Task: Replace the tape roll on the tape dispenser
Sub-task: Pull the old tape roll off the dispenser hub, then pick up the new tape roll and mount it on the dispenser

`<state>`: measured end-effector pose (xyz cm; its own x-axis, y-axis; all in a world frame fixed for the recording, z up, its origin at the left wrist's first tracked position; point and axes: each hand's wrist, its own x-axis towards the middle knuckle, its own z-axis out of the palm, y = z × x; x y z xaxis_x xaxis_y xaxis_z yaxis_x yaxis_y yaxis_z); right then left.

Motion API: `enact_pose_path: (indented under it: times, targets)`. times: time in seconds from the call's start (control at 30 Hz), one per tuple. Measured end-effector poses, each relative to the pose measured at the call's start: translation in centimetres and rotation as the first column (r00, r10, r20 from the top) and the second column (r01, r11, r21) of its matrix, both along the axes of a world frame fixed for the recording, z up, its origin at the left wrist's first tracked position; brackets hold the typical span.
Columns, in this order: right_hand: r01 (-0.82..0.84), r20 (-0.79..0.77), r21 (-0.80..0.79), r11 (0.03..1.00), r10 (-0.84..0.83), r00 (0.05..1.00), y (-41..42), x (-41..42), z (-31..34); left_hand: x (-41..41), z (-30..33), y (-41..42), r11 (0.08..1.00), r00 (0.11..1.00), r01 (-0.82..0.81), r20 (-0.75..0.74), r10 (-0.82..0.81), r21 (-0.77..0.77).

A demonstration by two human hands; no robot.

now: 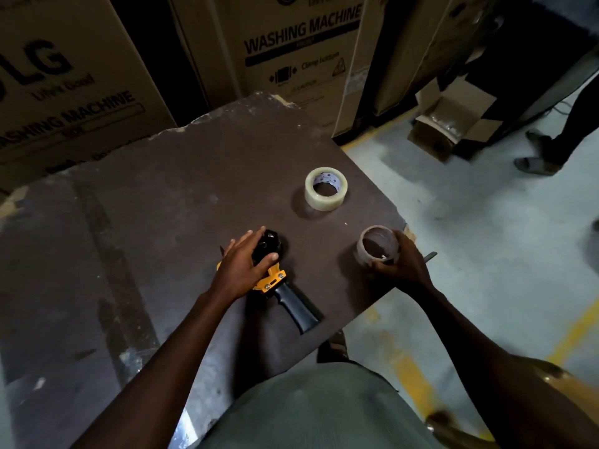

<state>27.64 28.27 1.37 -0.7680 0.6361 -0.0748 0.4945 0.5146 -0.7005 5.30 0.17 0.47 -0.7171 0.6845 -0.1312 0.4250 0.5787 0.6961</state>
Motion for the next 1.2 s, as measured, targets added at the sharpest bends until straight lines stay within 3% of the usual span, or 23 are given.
enact_pose_path:
  times: [0.27, 0.47, 0.83, 1.2]
  targets:
    - [0.102, 0.121, -0.02, 0.995, -0.099, 0.988, 0.5, 1.4, -1.3, 0.2, 0.5, -0.5, 0.999, 0.999, -0.041, 0.035, 0.041, 0.004]
    - [0.155, 0.139, 0.242, 0.958, -0.192, 0.972, -0.7, -0.8, -0.3, 0.2, 1.1, -0.9, 0.999, 0.999, -0.042, 0.025, 0.041, 0.023]
    - [-0.059, 0.057, 0.309, 0.949, 0.044, 0.997, -4.7, -11.0, 2.3, 0.0, 1.0, -2.2, 0.999, 0.998, -0.046, 0.032, 0.045, 0.029]
    - [-0.389, 0.1, -0.008, 0.921, 0.387, 0.916, -11.2, -12.5, -0.5, 3.4, 1.9, -3.8, 0.916, 0.918, -0.396, 0.016, 0.396, 0.057]
